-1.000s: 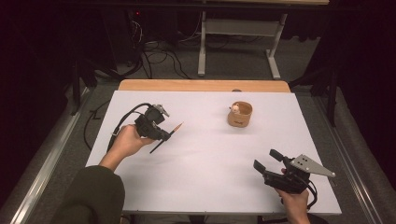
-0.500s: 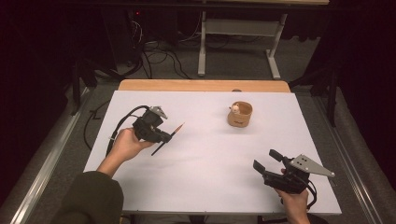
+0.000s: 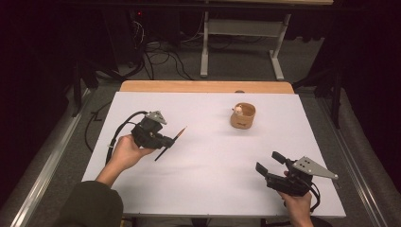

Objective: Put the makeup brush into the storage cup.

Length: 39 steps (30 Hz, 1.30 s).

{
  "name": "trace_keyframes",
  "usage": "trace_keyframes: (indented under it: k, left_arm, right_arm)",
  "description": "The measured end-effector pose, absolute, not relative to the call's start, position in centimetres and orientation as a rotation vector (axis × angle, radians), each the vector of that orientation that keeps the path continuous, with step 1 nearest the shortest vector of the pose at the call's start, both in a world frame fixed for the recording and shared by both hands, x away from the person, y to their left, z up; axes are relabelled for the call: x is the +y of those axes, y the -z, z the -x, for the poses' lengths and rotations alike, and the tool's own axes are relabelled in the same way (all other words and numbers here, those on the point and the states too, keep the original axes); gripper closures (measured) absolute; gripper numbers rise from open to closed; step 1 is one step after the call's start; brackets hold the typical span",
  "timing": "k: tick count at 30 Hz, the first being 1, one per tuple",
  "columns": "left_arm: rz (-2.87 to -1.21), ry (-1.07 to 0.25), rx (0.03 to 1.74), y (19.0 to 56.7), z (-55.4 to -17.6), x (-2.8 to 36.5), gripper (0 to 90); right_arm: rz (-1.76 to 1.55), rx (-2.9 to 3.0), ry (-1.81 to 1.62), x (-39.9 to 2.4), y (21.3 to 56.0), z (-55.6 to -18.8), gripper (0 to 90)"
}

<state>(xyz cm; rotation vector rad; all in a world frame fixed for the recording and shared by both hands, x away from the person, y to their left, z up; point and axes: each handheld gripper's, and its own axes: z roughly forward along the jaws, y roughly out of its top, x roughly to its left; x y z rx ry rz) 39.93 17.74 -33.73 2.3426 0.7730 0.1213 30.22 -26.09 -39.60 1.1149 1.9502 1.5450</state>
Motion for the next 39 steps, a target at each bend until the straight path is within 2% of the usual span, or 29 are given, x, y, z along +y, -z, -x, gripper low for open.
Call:
trace_keyframes:
  k: [39]
  left_arm:
    - [-2.173, -0.13, 0.64, 34.3, -34.0, 17.0, 83.3]
  right_arm:
    - [-1.126, 1.952, -1.532, -25.9, 39.7, -30.3, 22.4]
